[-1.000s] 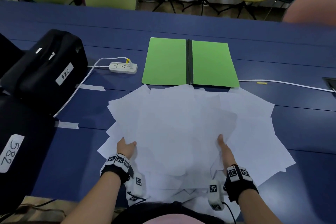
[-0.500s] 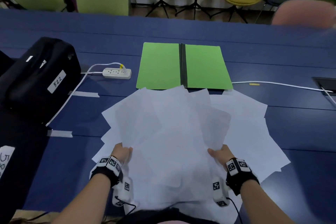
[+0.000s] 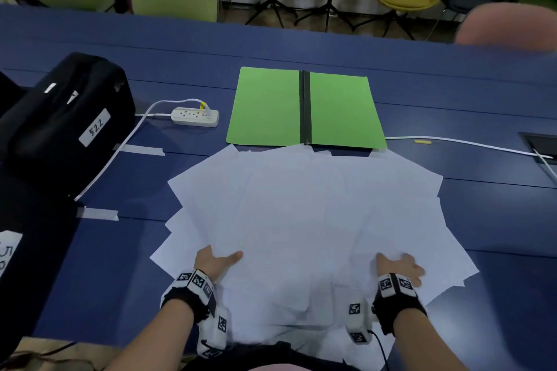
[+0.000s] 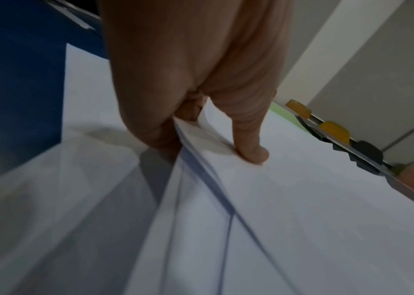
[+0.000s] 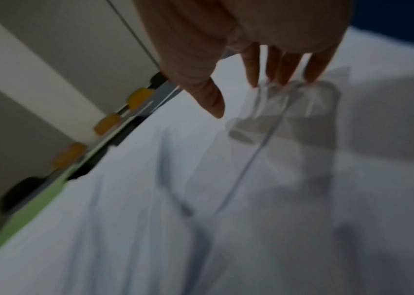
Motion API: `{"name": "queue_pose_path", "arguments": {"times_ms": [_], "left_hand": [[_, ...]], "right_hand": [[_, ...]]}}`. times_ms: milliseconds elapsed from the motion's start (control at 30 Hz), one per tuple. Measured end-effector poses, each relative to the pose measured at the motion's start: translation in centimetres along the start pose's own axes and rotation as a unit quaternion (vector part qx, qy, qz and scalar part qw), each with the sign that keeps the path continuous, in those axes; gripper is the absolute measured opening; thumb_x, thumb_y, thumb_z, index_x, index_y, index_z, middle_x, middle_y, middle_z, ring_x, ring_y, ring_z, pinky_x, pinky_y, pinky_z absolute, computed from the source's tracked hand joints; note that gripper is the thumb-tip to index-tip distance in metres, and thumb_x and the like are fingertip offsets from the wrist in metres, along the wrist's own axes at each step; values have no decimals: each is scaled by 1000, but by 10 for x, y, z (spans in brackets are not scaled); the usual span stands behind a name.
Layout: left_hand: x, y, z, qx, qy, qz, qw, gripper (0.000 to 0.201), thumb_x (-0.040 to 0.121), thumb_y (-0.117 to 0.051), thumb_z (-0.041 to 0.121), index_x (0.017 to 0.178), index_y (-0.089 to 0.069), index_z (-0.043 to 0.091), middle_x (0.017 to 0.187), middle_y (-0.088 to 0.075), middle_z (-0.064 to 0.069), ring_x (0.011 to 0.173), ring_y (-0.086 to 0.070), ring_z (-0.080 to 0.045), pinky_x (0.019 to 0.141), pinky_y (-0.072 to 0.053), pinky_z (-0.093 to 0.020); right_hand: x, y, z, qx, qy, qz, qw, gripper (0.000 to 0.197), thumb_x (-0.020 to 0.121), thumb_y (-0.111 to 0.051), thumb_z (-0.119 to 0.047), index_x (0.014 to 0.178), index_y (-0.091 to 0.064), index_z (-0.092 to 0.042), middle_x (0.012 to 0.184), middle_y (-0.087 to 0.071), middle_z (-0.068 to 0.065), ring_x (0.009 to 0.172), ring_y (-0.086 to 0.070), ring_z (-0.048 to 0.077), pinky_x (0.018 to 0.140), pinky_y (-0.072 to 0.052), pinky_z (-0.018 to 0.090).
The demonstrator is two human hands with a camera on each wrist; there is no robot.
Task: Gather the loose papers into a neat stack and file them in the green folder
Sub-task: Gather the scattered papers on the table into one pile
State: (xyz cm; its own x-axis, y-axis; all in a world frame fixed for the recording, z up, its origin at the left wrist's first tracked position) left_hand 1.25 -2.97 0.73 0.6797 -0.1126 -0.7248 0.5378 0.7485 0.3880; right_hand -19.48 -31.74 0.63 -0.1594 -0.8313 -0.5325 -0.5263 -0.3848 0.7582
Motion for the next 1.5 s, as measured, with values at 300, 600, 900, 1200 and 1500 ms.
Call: {"name": "queue_pose_path", "arguments": {"times_ms": [300, 600, 900, 1200, 1500], "left_hand": [[36, -1, -14, 23, 11, -1, 1000, 70, 68, -83, 27, 122, -55, -7, 124, -62, -16, 117, -58, -31, 102, -45, -37], [39, -6, -18, 24, 27, 31, 999, 82, 71, -79, 34, 133, -44, -7, 135, -53, -19, 125, -51, -34, 108, -41, -41], [23, -14, -6, 12, 36, 58, 998, 60, 81, -72, 12, 130, -44, -9, 134, -52, -21, 127, -48, -34, 109, -37, -37], [18, -16, -1, 50, 41, 69, 996, 80, 84, -69, 20, 143, -24, -11, 153, -27, -22, 142, -28, -31, 115, -24, -35], [13, -12, -3, 62, 42, 52, 996, 87, 83, -70, 25, 146, -19, -8, 155, -22, -20, 144, -24, -31, 118, -22, -37]], "right_hand": [[36, 41, 35, 86, -103, -11, 991, 78, 77, -71, -28, 135, -32, 6, 138, -38, 23, 122, -44, 36, 95, -39, 38], [20, 24, 30, 195, -34, -82, 977, 79, 87, -63, -33, 147, -23, -1, 154, -27, 16, 137, -35, 35, 110, -29, 42], [15, 31, 26, 225, 2, -67, 972, 62, 88, -63, -22, 134, -39, 11, 132, -51, 26, 119, -53, 37, 97, -42, 39], [-3, 110, -40, 234, 160, 123, 951, 32, 90, -57, -16, 109, -55, 10, 117, -58, 32, 109, -56, 45, 94, -43, 45], [-7, 101, -71, 310, 225, 18, 923, 41, 87, -63, -14, 123, -53, 6, 122, -61, 20, 112, -60, 29, 90, -40, 25]]}}
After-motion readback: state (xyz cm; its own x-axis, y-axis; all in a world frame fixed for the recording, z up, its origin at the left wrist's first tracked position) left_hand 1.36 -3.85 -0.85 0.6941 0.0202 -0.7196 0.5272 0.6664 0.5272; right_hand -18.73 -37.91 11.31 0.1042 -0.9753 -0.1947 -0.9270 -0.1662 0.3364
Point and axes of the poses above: each hand's wrist, its own x-axis towards the middle knuckle, its own y-axis out of the back of the hand, z = x × y, the point moved 1 cm from there along x, towards the middle knuckle
